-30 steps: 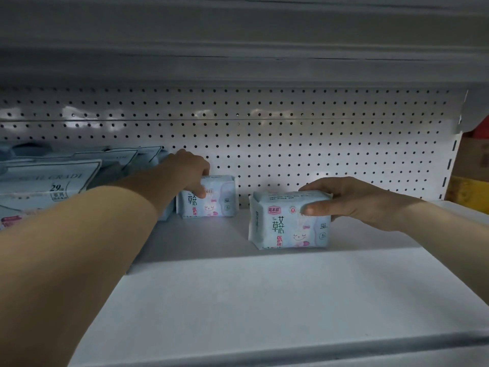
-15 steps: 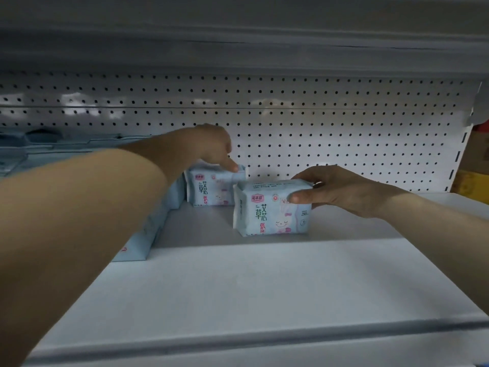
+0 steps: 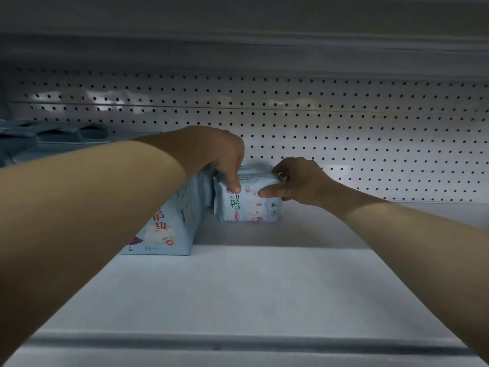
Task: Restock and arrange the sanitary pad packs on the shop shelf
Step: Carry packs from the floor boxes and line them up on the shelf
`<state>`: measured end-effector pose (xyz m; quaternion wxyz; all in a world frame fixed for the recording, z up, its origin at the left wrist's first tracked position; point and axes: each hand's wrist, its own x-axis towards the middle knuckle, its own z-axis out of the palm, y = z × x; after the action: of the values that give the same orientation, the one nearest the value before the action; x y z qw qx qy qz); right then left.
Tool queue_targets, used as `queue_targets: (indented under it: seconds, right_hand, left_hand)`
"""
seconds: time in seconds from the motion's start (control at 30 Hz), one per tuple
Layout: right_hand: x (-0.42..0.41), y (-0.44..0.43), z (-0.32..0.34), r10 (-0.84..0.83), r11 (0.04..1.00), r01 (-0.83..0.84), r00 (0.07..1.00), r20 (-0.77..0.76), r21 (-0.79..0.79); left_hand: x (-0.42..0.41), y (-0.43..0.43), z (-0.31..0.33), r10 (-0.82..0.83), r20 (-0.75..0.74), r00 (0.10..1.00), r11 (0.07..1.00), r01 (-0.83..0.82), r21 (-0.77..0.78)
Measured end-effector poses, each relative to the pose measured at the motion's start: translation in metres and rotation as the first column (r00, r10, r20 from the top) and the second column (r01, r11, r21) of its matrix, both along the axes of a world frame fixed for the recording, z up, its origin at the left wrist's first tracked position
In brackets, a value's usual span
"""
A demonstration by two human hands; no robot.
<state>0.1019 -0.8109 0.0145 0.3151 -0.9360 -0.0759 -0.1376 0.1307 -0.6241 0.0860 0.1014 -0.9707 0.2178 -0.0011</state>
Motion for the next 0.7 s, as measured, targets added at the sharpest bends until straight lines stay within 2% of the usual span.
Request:
queue_targets:
  seconds: [0.17,0.3,0.53,0.6,0.7]
  right_hand:
    - [0.005,0.0,0.0,-0.044,0.994,0.046,0.999,0.02,-0.103]
    - [0.007,-0.001,-0.004,-0.039,0.997,0.04,0.999,0.017,-0.065]
    - [-0.014,-0.011,0.011,-0.033,0.987,0.042,0.998,0.059,-0.158]
    - [-0.023,-0.022,0.023,-0.039,0.977,0.06,0.994,0.105,-0.206]
    - [-0.052,-0.048,0.045,-0.051,0.95,0.094,0.987,0.151,-0.297]
  left_hand:
    - [0.01,-0.006,-0.004,-0.015,0.039,0.999,0.999,0.014,0.039]
    - [0.015,-0.009,-0.005,-0.014,0.041,0.999,0.998,0.012,0.055]
    - [-0.007,-0.014,0.004,0.041,0.014,0.999,0.998,-0.041,0.054]
    - [-0.021,-0.015,0.008,0.035,0.03,0.999,0.999,-0.035,-0.015]
    - [-0.055,-0.024,0.011,0.019,0.104,0.994,0.967,0.009,-0.254]
